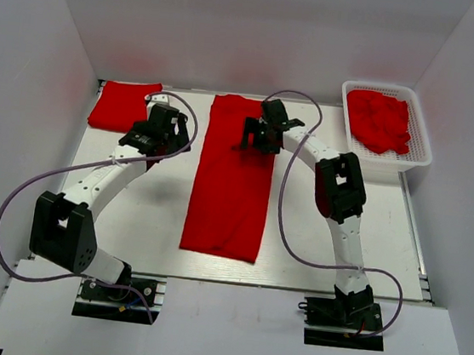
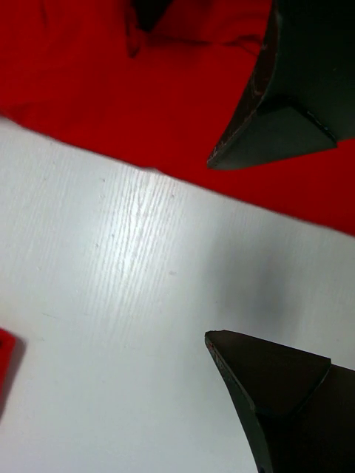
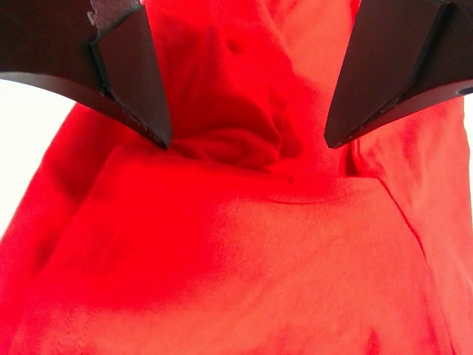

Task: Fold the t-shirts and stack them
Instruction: Rotate the tshirt 90 degrees

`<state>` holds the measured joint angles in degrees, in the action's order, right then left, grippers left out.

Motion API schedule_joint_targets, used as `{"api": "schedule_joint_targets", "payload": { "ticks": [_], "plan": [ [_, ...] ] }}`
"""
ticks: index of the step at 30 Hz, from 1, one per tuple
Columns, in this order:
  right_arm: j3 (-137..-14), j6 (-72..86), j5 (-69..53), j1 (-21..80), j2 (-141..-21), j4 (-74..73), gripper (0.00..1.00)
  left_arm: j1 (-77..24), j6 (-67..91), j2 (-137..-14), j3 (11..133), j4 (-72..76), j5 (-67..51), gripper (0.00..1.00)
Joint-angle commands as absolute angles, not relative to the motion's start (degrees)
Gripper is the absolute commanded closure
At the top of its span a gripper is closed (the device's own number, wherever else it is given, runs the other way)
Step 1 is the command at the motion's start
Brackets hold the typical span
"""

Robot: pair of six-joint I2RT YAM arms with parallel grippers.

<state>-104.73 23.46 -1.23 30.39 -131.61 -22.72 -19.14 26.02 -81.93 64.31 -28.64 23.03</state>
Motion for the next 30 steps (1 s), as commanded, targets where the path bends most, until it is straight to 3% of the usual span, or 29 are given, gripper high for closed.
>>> {"api": "schedule_joint_targets", "payload": {
  "ticks": [1, 8, 13, 18, 19, 21, 22, 26, 30],
  "plan": [
    [-112.03, 20.58, -2.34, 24.98, -139.99, -27.69, 0.1, -18.28, 22.76, -83.57, 66.71, -24.62, 16.19, 0.01],
    [-121.73, 6.6, -15.37, 23.99, -139.94, -25.49, 0.1, -17.75, 20.04, -87.09, 69.07, -21.44, 7.13, 0.01],
    [-111.46, 4.83, -18.54, 24.87, -126.93, -20.66, 0.1, -18.45, 19.34, -86.93, 66.72, -21.97, 0.01, 0.01],
    [-91.62, 8.16, -14.42, 24.79, -106.14, -11.27, 0.1, -19.25, 21.7, -84.21, 59.43, -20.23, -9.72, 0.01],
    [-79.57, 10.09, -13.46, 24.79, -103.74, -5.77, 0.1, -19.77, 21.71, -83.16, 55.93, -19.17, -12.1, 0.01],
    [-71.41, 14.03, -12.57, 24.7, -92.43, -2.91, 0.1, -21.0, 23.28, -82.01, 52.31, -17.06, -17.37, 0.01],
    [-60.23, 15.11, -10.05, 25.05, -87.33, -1.86, 0.1, -22.57, 24.68, -82.0, 48.73, -14.79, -18.53, 0.01],
    [-42.08, 21.0, -10.37, 25.05, -75.43, -1.14, 0.1, -27.67, 26.1, -81.12, 42.81, -12.56, -19.78, 0.01],
    [-33.06, 24.52, -13.09, 25.14, -66.9, -3.77, 0.1, -32.16, 26.1, -81.12, 41.05, -16.61, -16.01, 0.01]
  ]
}}
